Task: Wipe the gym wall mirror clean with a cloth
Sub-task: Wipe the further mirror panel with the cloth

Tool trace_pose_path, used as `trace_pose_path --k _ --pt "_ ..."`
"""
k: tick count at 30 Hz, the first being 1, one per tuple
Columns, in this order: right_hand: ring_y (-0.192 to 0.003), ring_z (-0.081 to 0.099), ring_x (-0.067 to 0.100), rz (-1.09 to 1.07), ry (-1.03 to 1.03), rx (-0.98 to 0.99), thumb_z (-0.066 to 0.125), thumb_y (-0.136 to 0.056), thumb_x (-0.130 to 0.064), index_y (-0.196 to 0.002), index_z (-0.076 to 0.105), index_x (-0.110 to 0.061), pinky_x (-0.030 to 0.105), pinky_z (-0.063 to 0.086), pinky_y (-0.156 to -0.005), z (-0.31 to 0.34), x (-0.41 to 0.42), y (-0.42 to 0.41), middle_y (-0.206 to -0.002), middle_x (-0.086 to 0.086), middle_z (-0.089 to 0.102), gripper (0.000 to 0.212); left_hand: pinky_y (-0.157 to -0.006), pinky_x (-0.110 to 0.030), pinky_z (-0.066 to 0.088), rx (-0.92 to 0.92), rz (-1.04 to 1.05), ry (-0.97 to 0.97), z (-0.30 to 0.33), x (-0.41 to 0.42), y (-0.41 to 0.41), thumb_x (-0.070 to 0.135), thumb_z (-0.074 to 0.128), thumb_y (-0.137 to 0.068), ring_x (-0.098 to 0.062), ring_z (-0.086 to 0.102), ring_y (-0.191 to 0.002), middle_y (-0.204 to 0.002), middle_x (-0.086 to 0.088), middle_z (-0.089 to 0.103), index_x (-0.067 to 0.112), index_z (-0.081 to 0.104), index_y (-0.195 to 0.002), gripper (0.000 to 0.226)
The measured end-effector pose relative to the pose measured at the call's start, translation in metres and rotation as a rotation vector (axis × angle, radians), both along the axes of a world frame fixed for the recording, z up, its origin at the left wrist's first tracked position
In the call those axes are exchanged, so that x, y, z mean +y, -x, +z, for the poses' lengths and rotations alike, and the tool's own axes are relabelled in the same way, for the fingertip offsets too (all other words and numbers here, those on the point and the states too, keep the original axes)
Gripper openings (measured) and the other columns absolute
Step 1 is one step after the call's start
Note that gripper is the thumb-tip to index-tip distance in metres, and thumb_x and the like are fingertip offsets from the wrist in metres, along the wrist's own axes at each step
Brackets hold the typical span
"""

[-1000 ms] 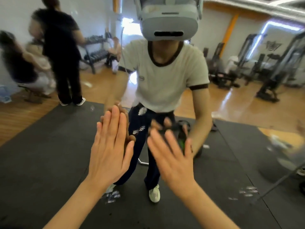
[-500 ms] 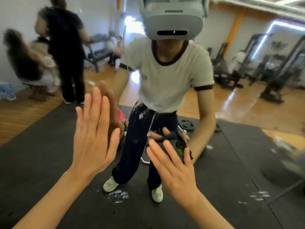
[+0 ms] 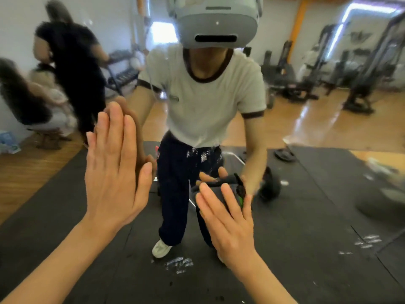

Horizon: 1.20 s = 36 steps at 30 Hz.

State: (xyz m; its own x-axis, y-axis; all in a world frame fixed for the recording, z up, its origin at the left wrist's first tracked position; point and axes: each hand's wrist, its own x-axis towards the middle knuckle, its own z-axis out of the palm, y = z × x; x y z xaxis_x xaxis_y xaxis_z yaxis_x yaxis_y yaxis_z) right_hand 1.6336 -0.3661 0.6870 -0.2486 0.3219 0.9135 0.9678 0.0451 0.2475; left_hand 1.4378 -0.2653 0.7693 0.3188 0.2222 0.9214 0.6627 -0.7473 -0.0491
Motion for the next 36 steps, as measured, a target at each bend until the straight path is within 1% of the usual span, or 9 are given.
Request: trace_pose_path --k 4,8,13,18,23,25,28,32,36 --pt "-0.152 0.022 0.021 0.069 -0.191 0.301 0.057 -0.102 -0.012 -0.136 0.052 -0.011 0.047 0.015 -0.125 0.044 -0.012 -0.019 -0.154 0.004 0.041 0.034 -0.126 -0.043 -0.006 -0.015 -0.024 0.053 -0.001 -0.001 0.001 0.030 0.025 -0.108 -0.018 -0.016 -0.154 -0.159 -0.029 0.005 -0.006 0.007 -0.155 0.062" --pt "-0.144 0.033 0.025 0.064 -0.380 0.617 0.063 -0.098 -0.004 -0.126 0.064 -0.005 0.054 0.026 -0.119 0.042 -0.001 0.010 -0.137 0.015 0.048 0.028 -0.126 -0.039 -0.007 -0.010 -0.015 -0.009 0.001 -0.001 -0.001 0.029 0.027 -0.107 -0.017 -0.018 -0.153 -0.166 -0.004 -0.017 0.002 -0.008 -0.159 0.068" --pt "-0.133 0.041 0.021 0.095 -0.174 0.351 0.078 -0.086 -0.002 -0.124 0.061 -0.014 0.041 0.028 -0.119 0.013 0.005 0.035 -0.128 0.009 0.048 0.044 -0.125 -0.038 -0.008 0.008 -0.028 -0.028 0.002 -0.001 0.000 0.028 0.028 -0.107 -0.015 -0.019 -0.153 -0.163 -0.005 -0.006 0.008 -0.013 -0.158 0.069" --pt "-0.116 0.045 0.032 -0.017 -0.405 0.532 0.069 -0.095 -0.007 -0.113 0.073 -0.004 0.039 0.042 -0.106 0.053 -0.008 0.011 -0.122 0.011 0.051 0.018 -0.125 -0.035 -0.010 -0.030 -0.009 -0.011 0.002 -0.002 -0.004 0.027 0.030 -0.104 -0.011 -0.020 -0.152 -0.160 -0.021 0.004 0.004 -0.007 -0.159 0.070" --pt "-0.122 0.045 0.007 0.088 -0.263 0.408 0.077 -0.091 -0.011 -0.103 0.079 -0.010 0.030 0.049 -0.095 0.037 -0.003 0.021 -0.116 0.002 0.056 0.013 -0.125 -0.035 -0.010 -0.034 -0.009 0.017 0.003 -0.004 -0.002 0.028 0.028 -0.105 -0.010 -0.021 -0.152 -0.154 -0.029 0.003 -0.002 0.005 -0.153 0.061" --pt "-0.121 0.047 0.002 0.096 -0.224 0.455 0.076 -0.092 -0.012 -0.098 0.078 -0.001 0.022 0.043 -0.099 0.045 -0.020 0.004 -0.114 0.000 0.056 0.013 -0.125 -0.036 -0.009 -0.028 -0.003 0.003 0.002 -0.002 -0.003 0.028 0.029 -0.105 -0.012 -0.020 -0.152 -0.160 -0.026 -0.002 -0.001 -0.004 -0.157 0.068" --pt "-0.107 0.051 0.025 0.039 -0.263 0.425 0.078 -0.088 -0.005 -0.096 0.079 -0.003 0.029 0.046 -0.095 0.054 -0.023 0.005 -0.114 0.004 0.057 0.008 -0.125 -0.038 -0.008 -0.023 0.000 -0.034 0.001 0.001 -0.004 0.029 0.025 -0.107 -0.016 -0.019 -0.153 -0.166 -0.004 -0.021 0.009 -0.013 -0.158 0.068" --pt "-0.111 0.050 0.021 0.106 -0.250 0.314 0.075 -0.093 -0.012 -0.106 0.078 -0.014 0.042 0.051 -0.081 0.062 -0.006 0.022 -0.115 0.002 0.058 0.014 -0.125 -0.039 -0.007 -0.043 0.006 0.000 0.001 -0.001 -0.004 0.027 0.028 -0.106 -0.014 -0.019 -0.152 -0.161 -0.023 0.001 -0.007 0.008 -0.154 0.062" --pt "-0.112 0.049 0.021 0.057 -0.180 0.308 0.076 -0.092 -0.011 -0.099 0.080 -0.008 0.036 0.050 -0.088 0.050 -0.025 -0.001 -0.115 0.004 0.057 0.009 -0.125 -0.040 -0.006 -0.043 -0.014 -0.004 0.000 0.001 -0.004 0.030 0.024 -0.107 -0.016 -0.018 -0.153 -0.165 0.002 -0.024 -0.001 -0.001 -0.158 0.064"
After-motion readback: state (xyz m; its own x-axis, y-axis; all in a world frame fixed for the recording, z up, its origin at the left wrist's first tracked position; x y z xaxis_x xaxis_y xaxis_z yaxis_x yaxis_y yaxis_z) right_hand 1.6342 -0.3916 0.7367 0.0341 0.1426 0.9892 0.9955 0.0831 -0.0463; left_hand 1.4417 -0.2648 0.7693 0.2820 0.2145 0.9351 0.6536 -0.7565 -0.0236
